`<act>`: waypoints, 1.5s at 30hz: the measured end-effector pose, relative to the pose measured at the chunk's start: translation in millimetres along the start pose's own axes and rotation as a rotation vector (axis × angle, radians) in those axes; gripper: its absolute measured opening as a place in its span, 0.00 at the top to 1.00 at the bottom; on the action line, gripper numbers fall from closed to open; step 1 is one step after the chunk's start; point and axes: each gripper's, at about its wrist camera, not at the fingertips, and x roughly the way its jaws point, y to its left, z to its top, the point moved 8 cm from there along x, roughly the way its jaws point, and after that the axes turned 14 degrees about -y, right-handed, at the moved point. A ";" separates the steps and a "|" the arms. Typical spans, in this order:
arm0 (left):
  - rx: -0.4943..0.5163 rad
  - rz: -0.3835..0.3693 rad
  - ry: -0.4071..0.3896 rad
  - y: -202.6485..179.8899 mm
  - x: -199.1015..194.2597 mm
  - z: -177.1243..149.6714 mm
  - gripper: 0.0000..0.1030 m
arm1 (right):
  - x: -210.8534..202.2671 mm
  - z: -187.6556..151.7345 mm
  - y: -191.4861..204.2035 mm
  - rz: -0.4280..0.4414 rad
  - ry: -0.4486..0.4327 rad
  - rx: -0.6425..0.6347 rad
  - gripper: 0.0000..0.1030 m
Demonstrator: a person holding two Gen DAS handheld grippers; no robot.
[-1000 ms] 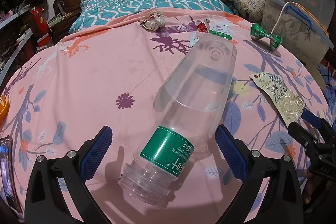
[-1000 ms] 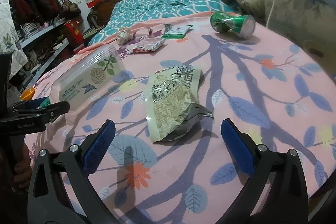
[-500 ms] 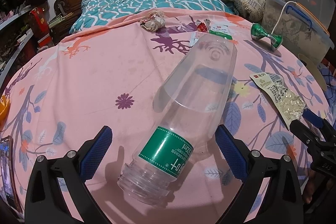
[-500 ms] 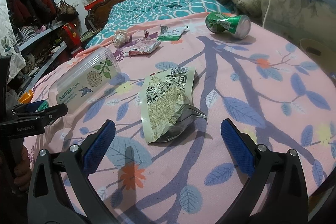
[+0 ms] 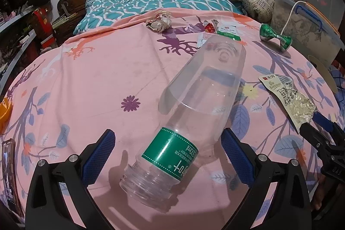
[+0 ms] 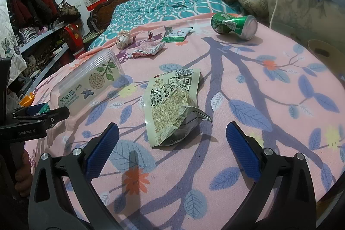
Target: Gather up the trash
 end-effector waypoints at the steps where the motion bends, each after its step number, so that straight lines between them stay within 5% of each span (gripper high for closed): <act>1: 0.002 0.002 -0.001 0.0 0.1 0.3 0.08 | 0.0 -0.1 0.0 -0.001 0.000 -0.001 0.05; 42: 0.009 -0.059 -0.018 -18.8 6.2 16.7 0.09 | 1.6 6.6 0.8 0.033 -0.004 0.021 0.17; 45: 0.025 -0.058 -0.010 -22.2 11.1 17.7 0.14 | 6.3 9.2 -6.4 0.041 0.011 0.063 0.21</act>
